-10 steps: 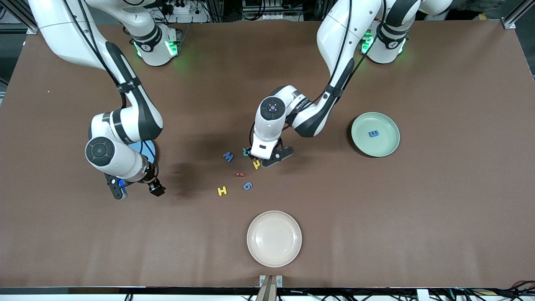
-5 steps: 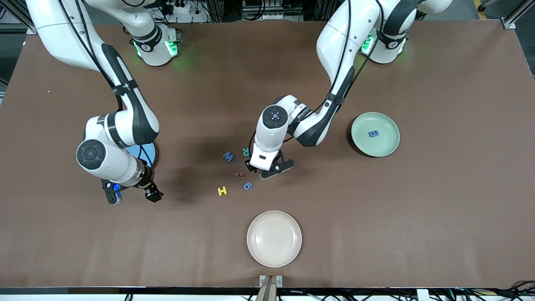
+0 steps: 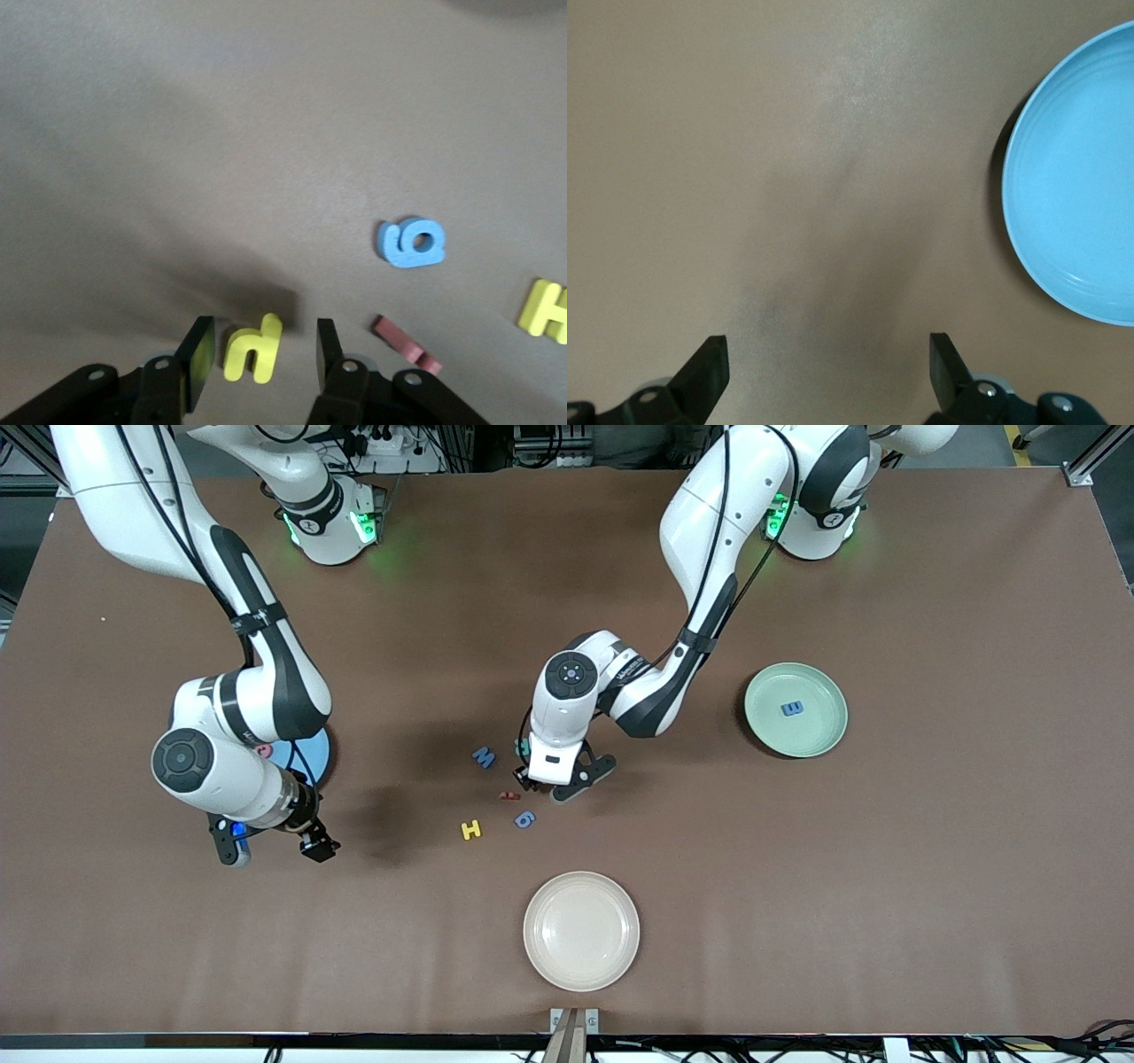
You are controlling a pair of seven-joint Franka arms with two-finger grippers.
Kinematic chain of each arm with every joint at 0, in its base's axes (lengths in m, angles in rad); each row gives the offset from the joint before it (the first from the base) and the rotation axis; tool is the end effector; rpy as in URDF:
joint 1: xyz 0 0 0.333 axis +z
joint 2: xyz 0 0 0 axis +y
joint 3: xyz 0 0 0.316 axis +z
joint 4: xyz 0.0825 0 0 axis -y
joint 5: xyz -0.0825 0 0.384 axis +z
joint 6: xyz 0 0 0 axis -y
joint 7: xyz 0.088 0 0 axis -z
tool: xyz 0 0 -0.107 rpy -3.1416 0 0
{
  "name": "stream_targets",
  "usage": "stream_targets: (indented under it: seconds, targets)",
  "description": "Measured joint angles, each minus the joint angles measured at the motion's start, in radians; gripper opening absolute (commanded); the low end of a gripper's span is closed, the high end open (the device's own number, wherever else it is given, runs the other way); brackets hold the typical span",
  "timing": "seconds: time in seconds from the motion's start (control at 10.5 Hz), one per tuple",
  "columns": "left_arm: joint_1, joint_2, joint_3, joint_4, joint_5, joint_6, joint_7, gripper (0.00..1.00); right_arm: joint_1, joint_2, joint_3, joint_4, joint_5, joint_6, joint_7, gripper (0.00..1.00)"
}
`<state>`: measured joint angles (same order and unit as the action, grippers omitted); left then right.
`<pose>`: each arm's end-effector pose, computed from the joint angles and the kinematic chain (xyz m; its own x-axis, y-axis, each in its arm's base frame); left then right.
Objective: Sort uppercase to blue plate, lowercase to green plate
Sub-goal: 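Lower the left gripper and grasp the yellow h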
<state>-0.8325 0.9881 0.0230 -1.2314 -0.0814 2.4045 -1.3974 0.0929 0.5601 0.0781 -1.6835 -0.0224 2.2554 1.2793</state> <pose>0.5280 -0.5623 0.1829 0.8081 0.5889 -0.0134 0.5804 -0.7923 0.1884 0.6700 0.1092 0.2771 0.4480 -0.8939 -0.0190 -0.8940 -0.4476 -0.0199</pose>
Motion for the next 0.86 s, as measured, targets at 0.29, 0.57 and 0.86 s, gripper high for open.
stream_targets:
  seconds: [0.29, 0.57, 0.86]
  targets:
    - [-0.008, 0.004, -0.005, 0.001, 0.0, -0.059, -0.004, 0.55, 0.0, 0.001, 0.0, 0.0, 0.0, -0.001, 0.0, 1.0]
    - [-0.011, 0.005, -0.009, 0.009, 0.0, -0.071, -0.024, 0.55, 0.0, 0.002, 0.0, 0.0, 0.0, -0.002, 0.0, 1.0]
    - [-0.011, 0.011, -0.008, 0.015, 0.0, -0.07, -0.03, 0.55, 0.0, 0.004, 0.0, 0.0, 0.0, -0.002, 0.0, 1.0]
